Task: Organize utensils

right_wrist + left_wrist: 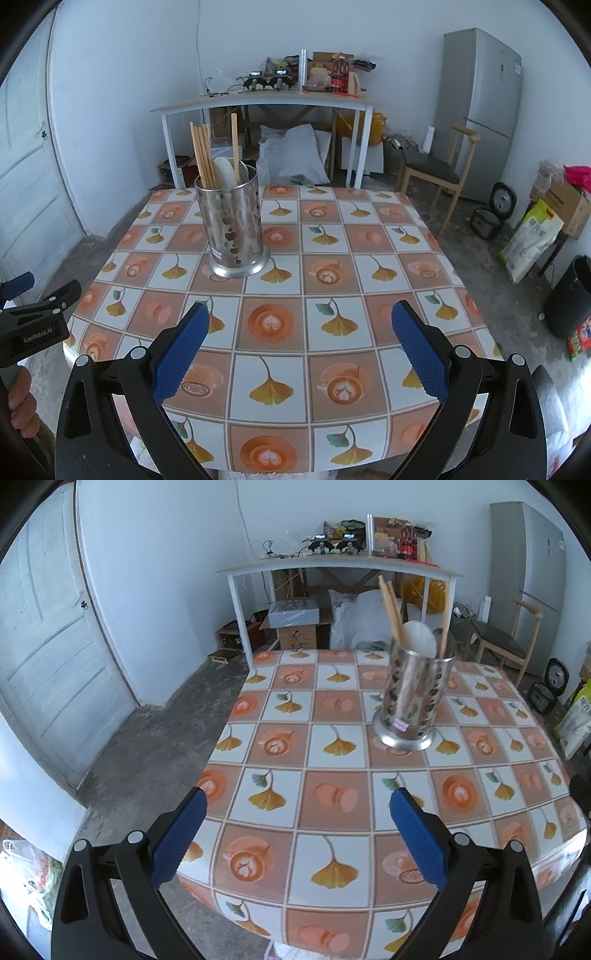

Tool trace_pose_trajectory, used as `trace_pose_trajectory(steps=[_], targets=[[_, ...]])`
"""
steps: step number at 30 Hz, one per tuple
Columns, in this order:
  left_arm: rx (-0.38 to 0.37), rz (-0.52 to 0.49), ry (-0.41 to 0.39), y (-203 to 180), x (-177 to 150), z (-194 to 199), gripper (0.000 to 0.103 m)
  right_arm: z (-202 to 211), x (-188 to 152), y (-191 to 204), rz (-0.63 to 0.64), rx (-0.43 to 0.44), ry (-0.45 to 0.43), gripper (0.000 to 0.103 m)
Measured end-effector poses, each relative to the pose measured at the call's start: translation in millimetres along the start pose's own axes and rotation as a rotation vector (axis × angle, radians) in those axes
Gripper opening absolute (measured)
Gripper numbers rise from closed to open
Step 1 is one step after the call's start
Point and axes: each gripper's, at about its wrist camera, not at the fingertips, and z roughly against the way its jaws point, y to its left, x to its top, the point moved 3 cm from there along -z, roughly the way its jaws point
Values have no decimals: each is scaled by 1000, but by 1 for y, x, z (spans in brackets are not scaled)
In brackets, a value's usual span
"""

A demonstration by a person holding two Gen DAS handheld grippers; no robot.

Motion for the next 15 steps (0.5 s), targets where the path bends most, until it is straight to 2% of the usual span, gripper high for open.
trace_pose_trajectory(steps=[7, 15], targets=[[34, 24, 23, 19, -6, -5, 97, -1, 0, 0, 5, 0, -4, 95], [61, 38, 14, 33, -5, -4, 97, -1, 2, -2, 5, -16, -12, 95]])
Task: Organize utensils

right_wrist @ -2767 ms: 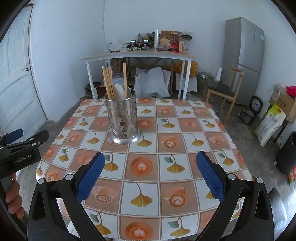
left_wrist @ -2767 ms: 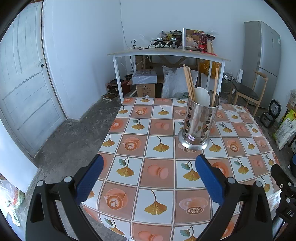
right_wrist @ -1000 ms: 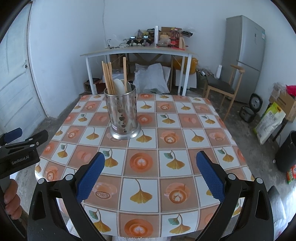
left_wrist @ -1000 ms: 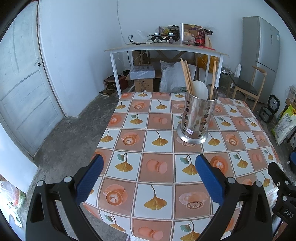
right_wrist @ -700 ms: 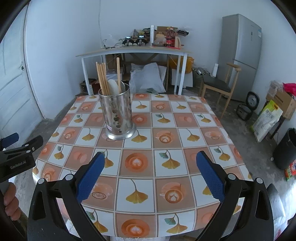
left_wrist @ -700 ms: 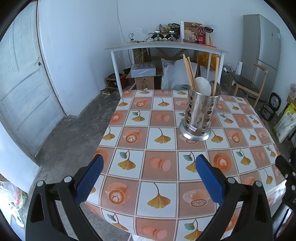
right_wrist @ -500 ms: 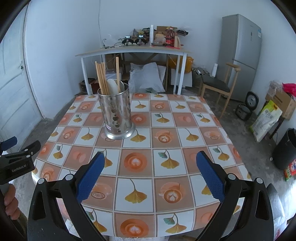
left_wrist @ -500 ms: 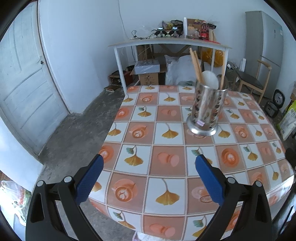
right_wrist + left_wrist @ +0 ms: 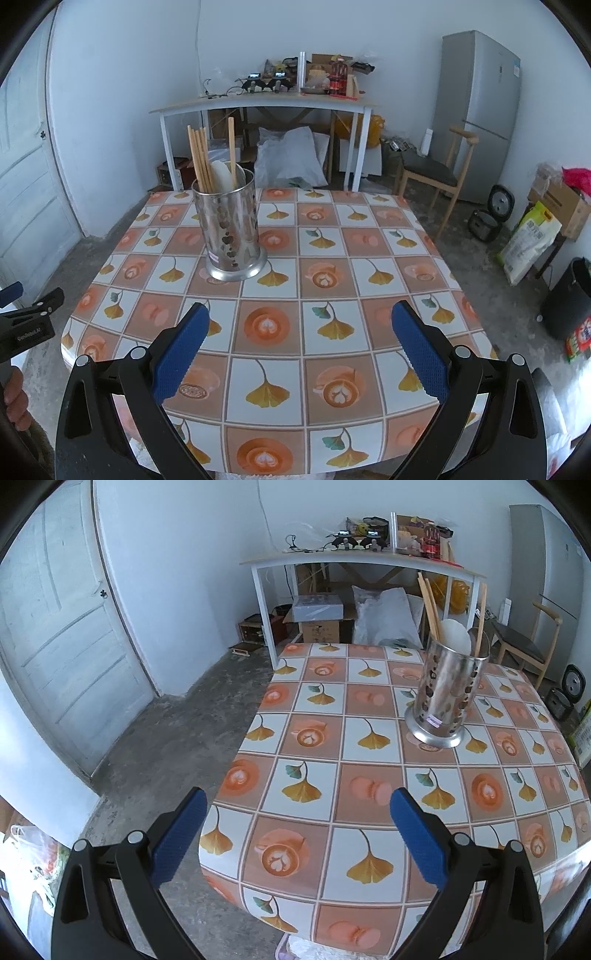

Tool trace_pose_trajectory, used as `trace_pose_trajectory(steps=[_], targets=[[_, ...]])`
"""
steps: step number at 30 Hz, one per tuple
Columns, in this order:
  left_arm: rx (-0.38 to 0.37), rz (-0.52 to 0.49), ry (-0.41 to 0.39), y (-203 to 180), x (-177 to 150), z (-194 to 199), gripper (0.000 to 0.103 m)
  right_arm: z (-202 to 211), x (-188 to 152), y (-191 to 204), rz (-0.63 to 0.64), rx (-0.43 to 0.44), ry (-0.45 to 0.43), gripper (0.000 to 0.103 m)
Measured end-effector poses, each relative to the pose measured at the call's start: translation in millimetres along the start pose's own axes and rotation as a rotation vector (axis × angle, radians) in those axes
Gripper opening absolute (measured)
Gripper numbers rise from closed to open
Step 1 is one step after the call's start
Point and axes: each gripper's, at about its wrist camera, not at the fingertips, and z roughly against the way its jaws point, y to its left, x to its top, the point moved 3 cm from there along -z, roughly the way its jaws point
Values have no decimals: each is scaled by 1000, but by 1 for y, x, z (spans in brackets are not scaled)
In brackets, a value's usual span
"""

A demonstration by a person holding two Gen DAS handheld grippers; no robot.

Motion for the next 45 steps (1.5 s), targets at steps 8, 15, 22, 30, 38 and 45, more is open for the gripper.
trace_pose_trajectory(steps=[8, 15, 22, 30, 38, 45], targets=[[-8, 0, 0, 2, 1, 0, 97, 5, 0, -16, -3, -44, -21, 95], [-22, -18, 1, -8, 2, 1, 97, 8, 1, -31, -11, -72, -33, 95], [-24, -20, 0, -11, 3, 1, 97, 5, 1, -33, -11, -70, -28, 95], [-25, -20, 0, -11, 3, 1, 97, 5, 1, -30, -9, -64, -25, 95], [-26, -20, 1, -12, 4, 1, 97, 5, 1, -29, -9, -63, -25, 95], [-26, -21, 1, -12, 3, 1, 97, 5, 1, -29, -9, -64, -25, 95]])
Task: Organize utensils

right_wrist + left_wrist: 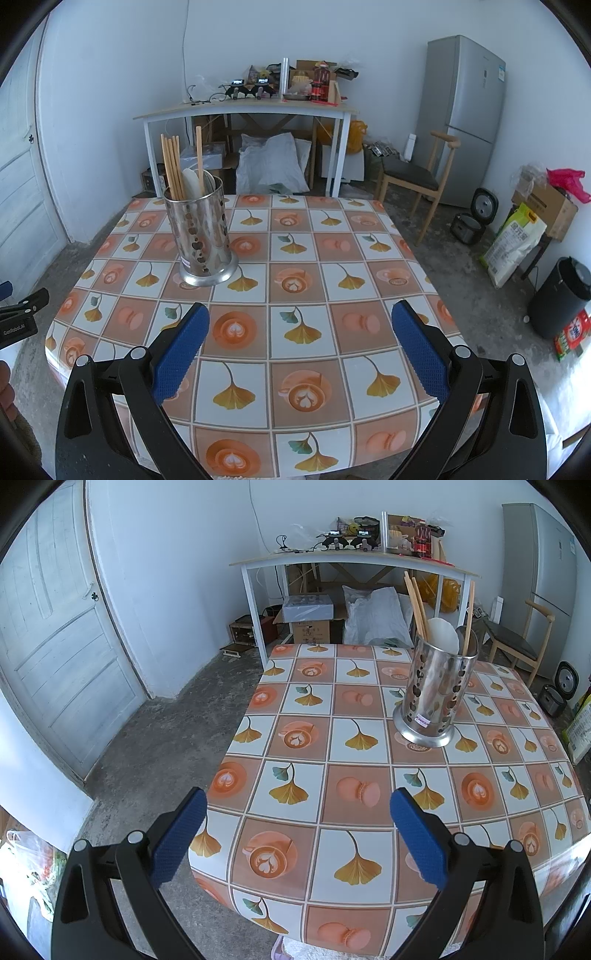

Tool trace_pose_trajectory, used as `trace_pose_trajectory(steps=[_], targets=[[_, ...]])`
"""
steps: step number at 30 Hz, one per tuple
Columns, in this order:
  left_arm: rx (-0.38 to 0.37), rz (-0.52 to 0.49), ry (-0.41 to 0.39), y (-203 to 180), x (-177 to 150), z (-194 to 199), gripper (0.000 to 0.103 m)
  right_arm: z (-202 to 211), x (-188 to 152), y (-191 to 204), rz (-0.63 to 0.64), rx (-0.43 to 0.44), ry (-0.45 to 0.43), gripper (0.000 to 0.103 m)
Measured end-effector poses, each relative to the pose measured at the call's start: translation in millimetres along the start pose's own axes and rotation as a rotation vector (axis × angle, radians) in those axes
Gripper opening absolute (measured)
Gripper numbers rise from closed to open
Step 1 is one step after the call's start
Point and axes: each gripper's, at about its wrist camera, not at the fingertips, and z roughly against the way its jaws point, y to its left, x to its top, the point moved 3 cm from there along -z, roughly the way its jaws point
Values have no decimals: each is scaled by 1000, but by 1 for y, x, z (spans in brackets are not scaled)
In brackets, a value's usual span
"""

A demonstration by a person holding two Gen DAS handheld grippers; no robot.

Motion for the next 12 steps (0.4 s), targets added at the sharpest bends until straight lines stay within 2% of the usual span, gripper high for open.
trace_pose_trajectory(steps=[12], targets=[[-2, 0, 0, 0, 0, 0, 97, 0, 0, 1, -1, 1, 1, 95]])
